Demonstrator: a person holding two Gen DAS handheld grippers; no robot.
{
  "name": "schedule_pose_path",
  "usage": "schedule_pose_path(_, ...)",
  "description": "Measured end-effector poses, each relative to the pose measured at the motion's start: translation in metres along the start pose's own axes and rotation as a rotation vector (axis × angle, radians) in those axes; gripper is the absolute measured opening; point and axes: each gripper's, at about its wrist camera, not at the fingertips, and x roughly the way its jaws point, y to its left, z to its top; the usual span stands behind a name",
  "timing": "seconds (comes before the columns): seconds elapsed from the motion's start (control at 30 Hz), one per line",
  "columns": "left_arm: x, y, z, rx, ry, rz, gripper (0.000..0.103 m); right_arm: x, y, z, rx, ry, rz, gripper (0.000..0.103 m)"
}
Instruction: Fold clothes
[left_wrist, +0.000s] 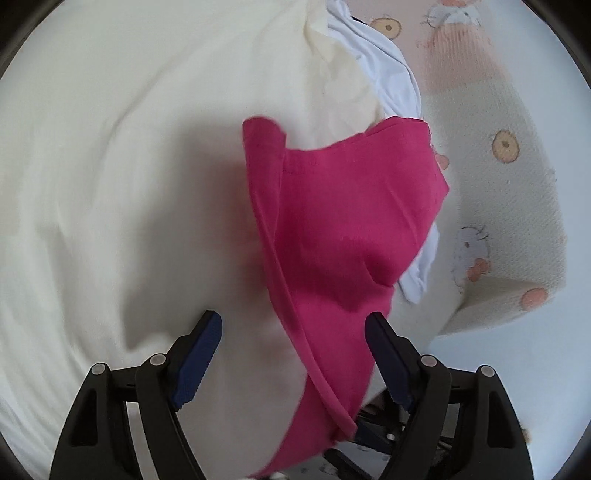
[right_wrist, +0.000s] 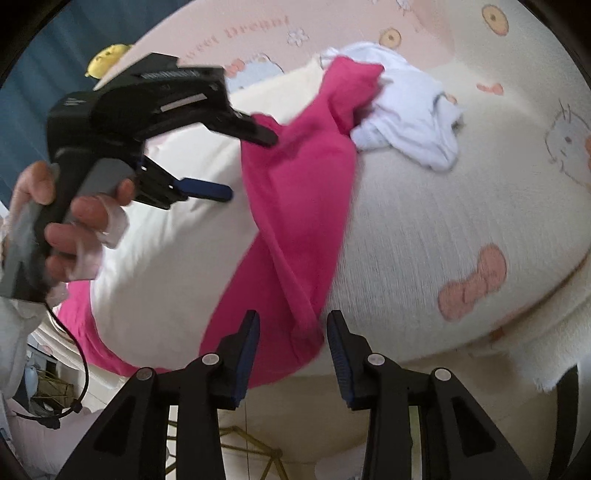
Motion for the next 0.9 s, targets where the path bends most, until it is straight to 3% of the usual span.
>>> schedule_pose_path(0.03, 0.001, -0.003, 0.002, 0.025, -0.004, 0.02, 0.075, 0.001, -0.001, 0.002, -0.005, -0.005, 0.006, 0.037)
schedule_pose_path(0.1, 0.005, -0.01, 0.003, 0.082, -0.004, 0.08, 0.058, 0.003, -0.001, 0.004, -0.012, -0.007, 0.007, 0.036)
schedule_pose_path(0.2, 0.007, -0.016, 0.001, 0.136, -0.017, 0.122, 0.055, 0.003, 0.007, 0.004, -0.054, -0.016, -0.058, 0.033)
schedule_pose_path(0.23, 0.008, -0.017, -0.001, 0.145, -0.027, 0.127, 0.054, 0.004, 0.012, 0.003, -0.075, -0.015, -0.098, 0.023)
schedule_pose_path(0.27, 0.008, -0.018, -0.003, 0.151, -0.037, 0.139, 0.047, 0.005, 0.016, 0.003, -0.095, -0.016, -0.135, 0.015)
schedule_pose_path(0.3, 0.008, -0.019, -0.004, 0.162, -0.05, 0.161, 0.033, 0.006, 0.02, 0.002, -0.114, -0.017, -0.168, 0.015)
schedule_pose_path(0.37, 0.008, -0.023, -0.009, 0.193, -0.085, 0.216, 0.018, 0.007, 0.025, 0.002, -0.128, -0.016, -0.206, 0.013)
schedule_pose_path(0.47, 0.007, -0.027, -0.016, 0.206, -0.116, 0.216, 0.005, 0.006, 0.031, 0.003, -0.127, -0.01, -0.262, 0.004)
schedule_pose_path(0.67, -0.01, -0.036, -0.033, 0.21, -0.153, 0.237, 0.003, -0.002, 0.061, -0.008, -0.251, -0.014, -0.501, 0.001)
schedule_pose_path(0.9, -0.023, -0.018, -0.029, 0.199, -0.134, 0.279, 0.003, 0.007, 0.067, -0.021, -0.275, 0.076, -0.601, 0.0)
